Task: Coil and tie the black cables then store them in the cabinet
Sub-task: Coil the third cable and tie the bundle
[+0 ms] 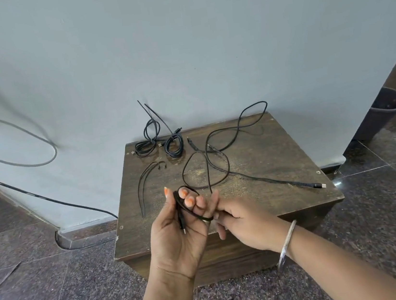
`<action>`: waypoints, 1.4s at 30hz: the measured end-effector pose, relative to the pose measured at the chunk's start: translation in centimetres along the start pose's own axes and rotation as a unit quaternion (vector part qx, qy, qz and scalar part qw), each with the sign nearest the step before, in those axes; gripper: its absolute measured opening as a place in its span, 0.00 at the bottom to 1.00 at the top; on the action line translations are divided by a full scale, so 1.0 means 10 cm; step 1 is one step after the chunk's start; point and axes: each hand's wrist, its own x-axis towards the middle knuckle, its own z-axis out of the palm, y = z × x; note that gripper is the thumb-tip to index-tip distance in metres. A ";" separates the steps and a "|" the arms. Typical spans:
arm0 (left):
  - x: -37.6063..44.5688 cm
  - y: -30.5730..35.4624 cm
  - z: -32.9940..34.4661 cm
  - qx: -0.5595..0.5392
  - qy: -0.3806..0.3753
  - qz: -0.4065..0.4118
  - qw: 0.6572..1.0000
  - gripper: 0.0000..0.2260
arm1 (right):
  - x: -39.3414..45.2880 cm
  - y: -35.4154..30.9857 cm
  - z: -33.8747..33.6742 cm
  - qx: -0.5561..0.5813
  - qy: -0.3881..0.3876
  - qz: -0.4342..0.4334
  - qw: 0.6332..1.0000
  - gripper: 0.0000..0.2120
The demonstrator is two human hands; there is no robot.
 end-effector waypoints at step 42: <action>-0.01 -0.15 0.05 0.061 0.002 -0.073 0.995 0.17 | 0.01 0.19 -0.15 0.370 -0.064 0.183 0.908 0.12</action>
